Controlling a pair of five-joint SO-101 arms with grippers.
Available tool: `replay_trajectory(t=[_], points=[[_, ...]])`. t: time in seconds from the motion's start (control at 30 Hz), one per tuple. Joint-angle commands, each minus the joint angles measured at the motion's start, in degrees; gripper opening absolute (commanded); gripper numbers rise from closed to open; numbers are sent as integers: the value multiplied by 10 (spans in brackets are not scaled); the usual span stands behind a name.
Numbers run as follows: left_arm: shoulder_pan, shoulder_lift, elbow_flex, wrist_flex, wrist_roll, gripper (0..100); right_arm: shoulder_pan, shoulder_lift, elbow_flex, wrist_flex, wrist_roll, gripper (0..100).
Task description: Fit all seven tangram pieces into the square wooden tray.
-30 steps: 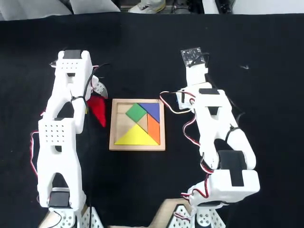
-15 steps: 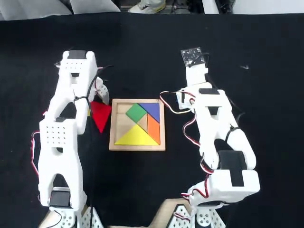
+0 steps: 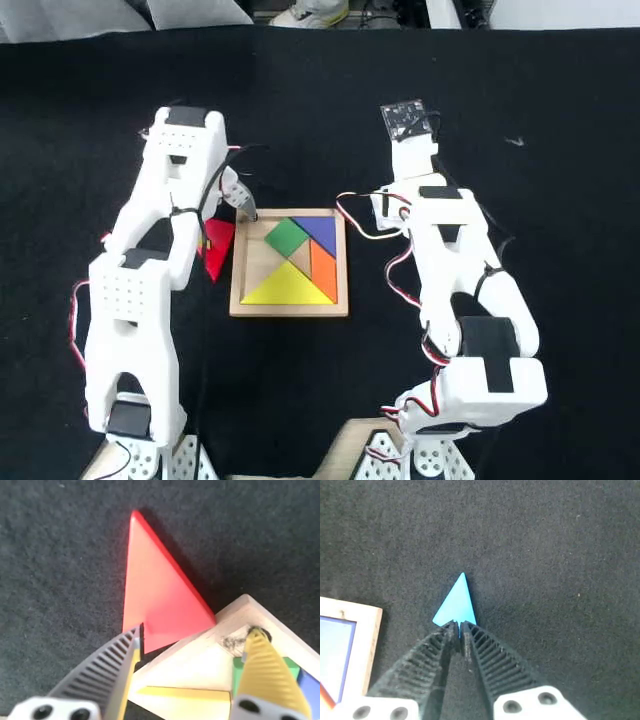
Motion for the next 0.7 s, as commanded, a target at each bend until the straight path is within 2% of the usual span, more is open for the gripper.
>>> replay_trajectory(t=[0.0, 0.53, 0.67], points=[[-16, 13, -19, 2, 0, 321, -12, -1, -22, -11, 4, 12], [-29, -14, -33, 25, -21, 321, -12, -1, -22, -11, 4, 12], [-51, -20, -25, 25, -21, 321, -12, -1, -22, -11, 4, 12]])
